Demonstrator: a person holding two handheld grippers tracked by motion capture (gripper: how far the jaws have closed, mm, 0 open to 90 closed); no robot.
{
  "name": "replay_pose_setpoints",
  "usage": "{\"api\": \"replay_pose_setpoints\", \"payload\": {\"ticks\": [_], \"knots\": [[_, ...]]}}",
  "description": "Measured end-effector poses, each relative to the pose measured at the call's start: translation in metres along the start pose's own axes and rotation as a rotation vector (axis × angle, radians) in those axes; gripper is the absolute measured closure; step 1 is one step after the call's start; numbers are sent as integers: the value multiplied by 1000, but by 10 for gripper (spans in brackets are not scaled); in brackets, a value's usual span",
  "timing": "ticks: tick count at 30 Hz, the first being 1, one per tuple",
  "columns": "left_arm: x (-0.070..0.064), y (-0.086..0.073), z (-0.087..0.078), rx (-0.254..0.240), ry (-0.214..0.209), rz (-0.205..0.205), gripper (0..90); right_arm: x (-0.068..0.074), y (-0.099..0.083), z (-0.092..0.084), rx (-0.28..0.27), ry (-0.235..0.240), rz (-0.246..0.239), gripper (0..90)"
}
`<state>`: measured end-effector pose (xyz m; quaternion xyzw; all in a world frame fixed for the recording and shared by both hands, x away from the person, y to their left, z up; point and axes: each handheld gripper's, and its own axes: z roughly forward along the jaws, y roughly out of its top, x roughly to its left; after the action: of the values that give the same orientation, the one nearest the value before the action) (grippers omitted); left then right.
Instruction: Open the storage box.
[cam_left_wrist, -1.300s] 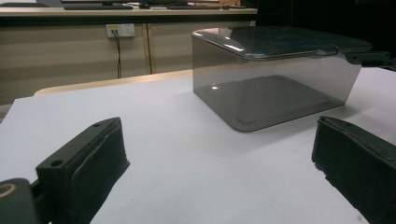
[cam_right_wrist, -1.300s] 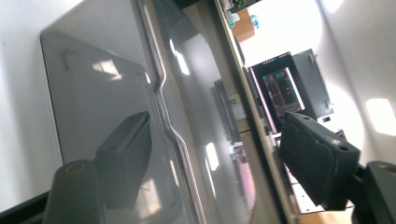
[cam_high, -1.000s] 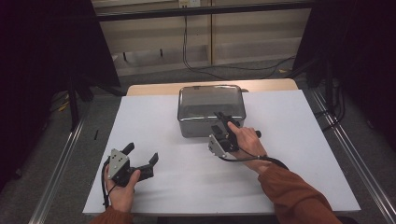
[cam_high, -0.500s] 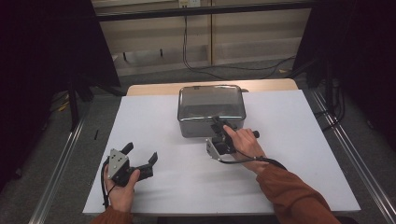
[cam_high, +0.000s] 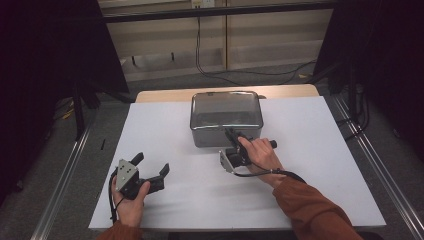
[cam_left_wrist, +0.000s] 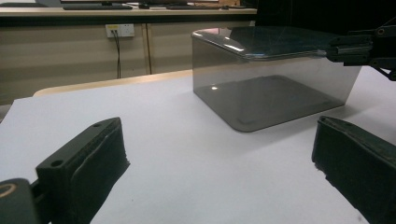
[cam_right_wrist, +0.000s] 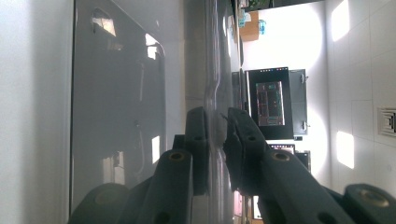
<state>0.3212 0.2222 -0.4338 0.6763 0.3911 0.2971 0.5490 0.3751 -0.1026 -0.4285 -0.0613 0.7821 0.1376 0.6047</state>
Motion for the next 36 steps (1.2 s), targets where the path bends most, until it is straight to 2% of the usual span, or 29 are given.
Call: {"api": "replay_pose_setpoints", "payload": {"ticks": [5,18,22,27,29,31,33,35,36], "knots": [[-3,0,2,1,-18,16,26,0,0,0,-2,-5,-7,801],[-4,1,7,5,-43,16,26,-7,-1,-3,-10,-40,11,813],[-3,3,9,-10,-74,-16,36,-9,-2,-3,-15,-46,23,813],[-3,5,8,-21,-68,-21,37,-9,-1,-3,-18,-47,30,812],[-2,7,11,-14,-63,-18,40,-11,-1,-3,-22,-50,33,812],[-2,9,13,-23,-85,-7,52,-12,-1,-3,-21,-54,37,813],[-3,11,15,-32,-88,7,58,-12,-1,-3,-21,-54,42,813],[-4,14,17,-27,-107,14,57,-13,-1,-3,-23,-54,41,813],[-4,15,18,-23,-111,30,53,-13,-1,-3,-23,-54,42,814]]}}
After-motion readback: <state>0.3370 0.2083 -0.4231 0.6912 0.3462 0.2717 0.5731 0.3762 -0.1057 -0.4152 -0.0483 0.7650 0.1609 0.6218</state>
